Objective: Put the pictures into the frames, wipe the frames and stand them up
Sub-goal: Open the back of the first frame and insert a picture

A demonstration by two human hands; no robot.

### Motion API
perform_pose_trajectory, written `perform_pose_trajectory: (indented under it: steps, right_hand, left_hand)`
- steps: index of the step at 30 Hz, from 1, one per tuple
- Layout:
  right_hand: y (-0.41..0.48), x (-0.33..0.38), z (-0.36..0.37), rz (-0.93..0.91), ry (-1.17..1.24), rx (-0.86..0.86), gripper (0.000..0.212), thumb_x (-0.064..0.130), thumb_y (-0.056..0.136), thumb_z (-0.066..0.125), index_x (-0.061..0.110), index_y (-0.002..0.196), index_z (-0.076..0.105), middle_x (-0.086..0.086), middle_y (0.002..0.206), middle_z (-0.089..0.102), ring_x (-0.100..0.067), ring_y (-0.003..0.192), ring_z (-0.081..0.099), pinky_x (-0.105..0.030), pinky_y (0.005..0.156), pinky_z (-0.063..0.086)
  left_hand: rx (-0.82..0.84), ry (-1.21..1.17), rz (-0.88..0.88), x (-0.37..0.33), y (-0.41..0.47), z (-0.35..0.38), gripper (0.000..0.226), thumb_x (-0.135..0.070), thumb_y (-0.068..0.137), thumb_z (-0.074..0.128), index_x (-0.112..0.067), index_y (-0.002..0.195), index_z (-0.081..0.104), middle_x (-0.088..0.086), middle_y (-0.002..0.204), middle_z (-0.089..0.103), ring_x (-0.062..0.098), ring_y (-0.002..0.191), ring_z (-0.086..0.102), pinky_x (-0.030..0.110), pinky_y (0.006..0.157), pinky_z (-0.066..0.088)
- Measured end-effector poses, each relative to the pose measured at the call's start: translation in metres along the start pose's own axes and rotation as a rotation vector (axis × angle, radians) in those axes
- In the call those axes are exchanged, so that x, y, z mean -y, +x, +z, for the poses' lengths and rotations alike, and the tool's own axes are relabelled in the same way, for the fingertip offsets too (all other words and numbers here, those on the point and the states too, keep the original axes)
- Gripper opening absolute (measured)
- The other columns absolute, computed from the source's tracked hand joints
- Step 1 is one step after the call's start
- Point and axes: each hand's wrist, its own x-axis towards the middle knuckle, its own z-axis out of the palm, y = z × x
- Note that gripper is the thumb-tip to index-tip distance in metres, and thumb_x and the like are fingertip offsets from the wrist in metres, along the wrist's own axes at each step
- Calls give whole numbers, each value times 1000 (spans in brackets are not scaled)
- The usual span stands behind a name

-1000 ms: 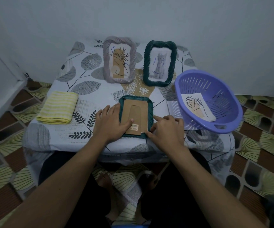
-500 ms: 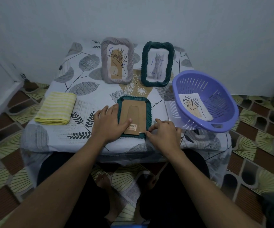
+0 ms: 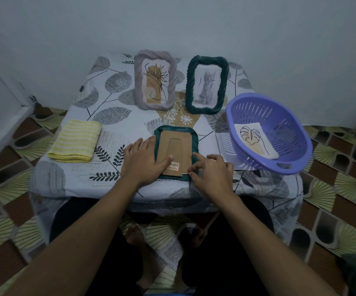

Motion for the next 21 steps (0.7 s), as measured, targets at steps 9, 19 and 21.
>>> perform_pose_trajectory:
  steps: [9,19,21]
  right_hand:
    - [16,-11,2,29,139,21,22,40,94,56,40,105,74,19,130,64,-15,121,55,-36,89,24]
    - [37,-14,27,-103,419,17,42,32,98,56,34,140,54,2,157,39,-27,130,35,-24,99,25]
    - [40,-12,28,-105,344,30,42,40,98,56,40,140,53,3,158,36,-27,125,33,-29,97,28]
  left_hand:
    - [12,-8,-3,1,1,1,92,-81,88,27,-19,155,22,2,159,34,27,148,23,49,117,17]
    - [21,-23,-27,4,1,3,99,-88,81,25,-15,148,33,11,158,33,25,146,28,49,119,18]
    - [34,-30,-20,5,2,3,101,-89,79,21,-16,148,33,10,159,32,25,147,26,50,119,18]
